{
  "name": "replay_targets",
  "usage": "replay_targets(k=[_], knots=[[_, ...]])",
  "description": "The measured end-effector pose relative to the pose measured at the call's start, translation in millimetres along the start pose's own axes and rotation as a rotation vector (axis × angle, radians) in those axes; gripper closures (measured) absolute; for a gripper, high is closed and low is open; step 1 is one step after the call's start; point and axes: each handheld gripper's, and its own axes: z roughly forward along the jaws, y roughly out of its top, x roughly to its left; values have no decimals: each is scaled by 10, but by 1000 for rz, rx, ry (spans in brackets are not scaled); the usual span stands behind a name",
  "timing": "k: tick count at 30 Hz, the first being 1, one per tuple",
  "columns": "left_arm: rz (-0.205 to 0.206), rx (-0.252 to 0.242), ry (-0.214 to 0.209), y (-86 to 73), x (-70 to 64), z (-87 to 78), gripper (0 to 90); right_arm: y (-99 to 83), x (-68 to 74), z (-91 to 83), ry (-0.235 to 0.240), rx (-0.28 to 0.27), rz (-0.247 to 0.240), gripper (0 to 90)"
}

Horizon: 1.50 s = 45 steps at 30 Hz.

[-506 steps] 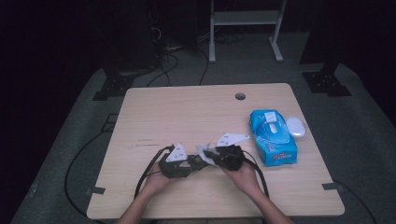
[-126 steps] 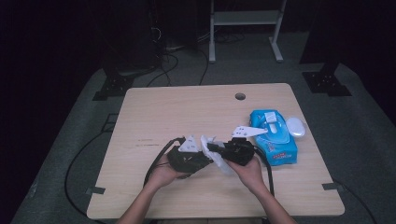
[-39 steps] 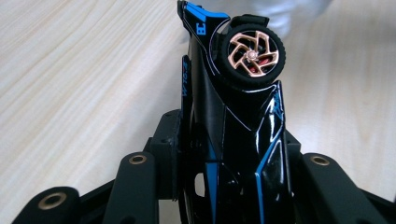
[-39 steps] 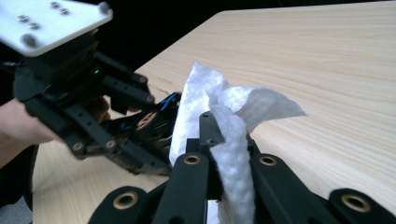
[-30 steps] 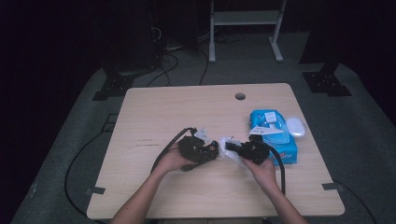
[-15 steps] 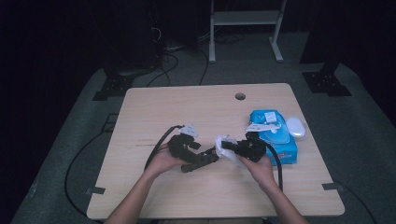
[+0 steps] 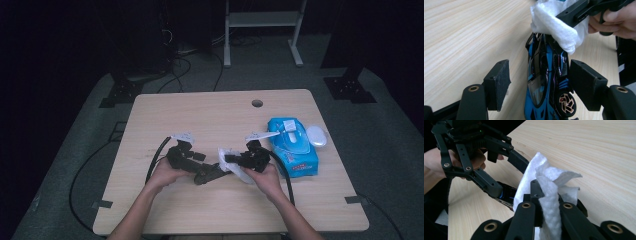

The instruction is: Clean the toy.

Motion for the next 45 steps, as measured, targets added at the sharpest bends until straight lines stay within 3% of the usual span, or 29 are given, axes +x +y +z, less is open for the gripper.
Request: replay_targets(k=[7, 16, 24, 27, 28, 29, 31, 33, 36, 39, 45], knots=[[31, 3, 17, -7, -85, 18, 337, -14, 36, -23, -12, 13, -21, 869], [153, 38, 81, -72, -381, 122, 307, -175, 154, -177, -18, 33, -71, 869], [249, 106, 142, -123, -485, 314, 279, -312, 131, -202, -36, 75, -81, 869], [272, 125, 145, -121, -518, 387, 264, -355, 100, -192, -65, 112, -88, 869], [283, 128, 167, -124, -534, 412, 266, -366, 93, -200, -72, 115, -87, 869], [289, 131, 180, -124, -541, 433, 265, -377, 85, -220, -79, 114, -85, 869], [275, 122, 167, -112, -542, 453, 253, -387, 62, -266, -80, 99, -78, 868], [292, 135, 198, -95, -570, 488, 232, -388, 59, -318, -83, 99, -79, 868], [295, 142, 204, -92, -596, 537, 210, -394, 90, -405, -84, 106, -90, 869], [296, 159, 206, -116, -603, 582, 200, -402, 146, -517, -84, 96, -112, 868], [305, 201, 230, -138, -600, 662, 185, -454, 157, -649, -91, 97, -111, 866]])
